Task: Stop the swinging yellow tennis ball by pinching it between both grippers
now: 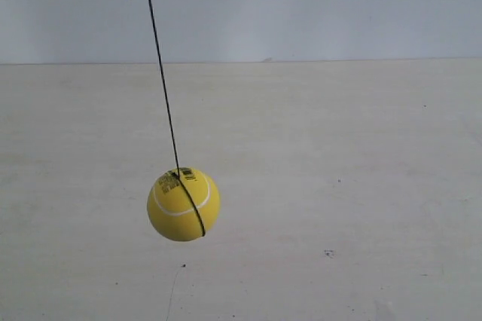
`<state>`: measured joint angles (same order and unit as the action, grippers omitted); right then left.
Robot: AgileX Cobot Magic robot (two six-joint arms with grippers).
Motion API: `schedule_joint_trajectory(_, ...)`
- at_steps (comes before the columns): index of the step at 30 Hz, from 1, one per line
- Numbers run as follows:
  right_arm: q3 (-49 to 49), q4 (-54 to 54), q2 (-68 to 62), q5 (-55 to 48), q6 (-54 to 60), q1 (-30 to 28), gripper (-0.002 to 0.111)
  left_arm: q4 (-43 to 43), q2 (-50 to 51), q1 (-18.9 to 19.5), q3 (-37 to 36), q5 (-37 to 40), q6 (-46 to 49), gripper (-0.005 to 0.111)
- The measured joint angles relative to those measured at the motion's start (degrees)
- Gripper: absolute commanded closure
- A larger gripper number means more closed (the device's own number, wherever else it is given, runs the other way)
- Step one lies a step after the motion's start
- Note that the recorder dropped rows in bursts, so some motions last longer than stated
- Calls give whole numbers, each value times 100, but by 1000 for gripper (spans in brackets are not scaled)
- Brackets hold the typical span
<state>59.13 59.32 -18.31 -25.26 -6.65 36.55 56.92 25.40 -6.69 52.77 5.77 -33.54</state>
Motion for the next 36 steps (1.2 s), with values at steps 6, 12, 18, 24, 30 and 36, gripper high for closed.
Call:
schedule_joint_trajectory(6,-716,36,790,99,-527,0,108,-264,-697,0,-842,-298,-463,102)
schedule_joint_trajectory(12,-1948,12,1180,543,-1414,0,108,-444,-1539,0,-2711,-1261,-1196,102)
schedule_joint_trajectory(18,-2946,-1,1465,630,-2036,0,108,46,-1649,-14,-3051,-1736,-2123,102)
schedule_joint_trajectory(24,-4034,-24,1798,491,-2547,0,108,491,-1651,-14,-3482,-2210,-2988,102)
schedule_joint_trajectory(30,-4633,-305,1798,392,-2612,180,108,686,-1567,-14,-4207,-2572,-3085,102)
schedule_joint_trajectory(36,-4646,-798,1798,-859,-2640,178,108,698,-1328,-14,-4700,-2651,-2784,102)
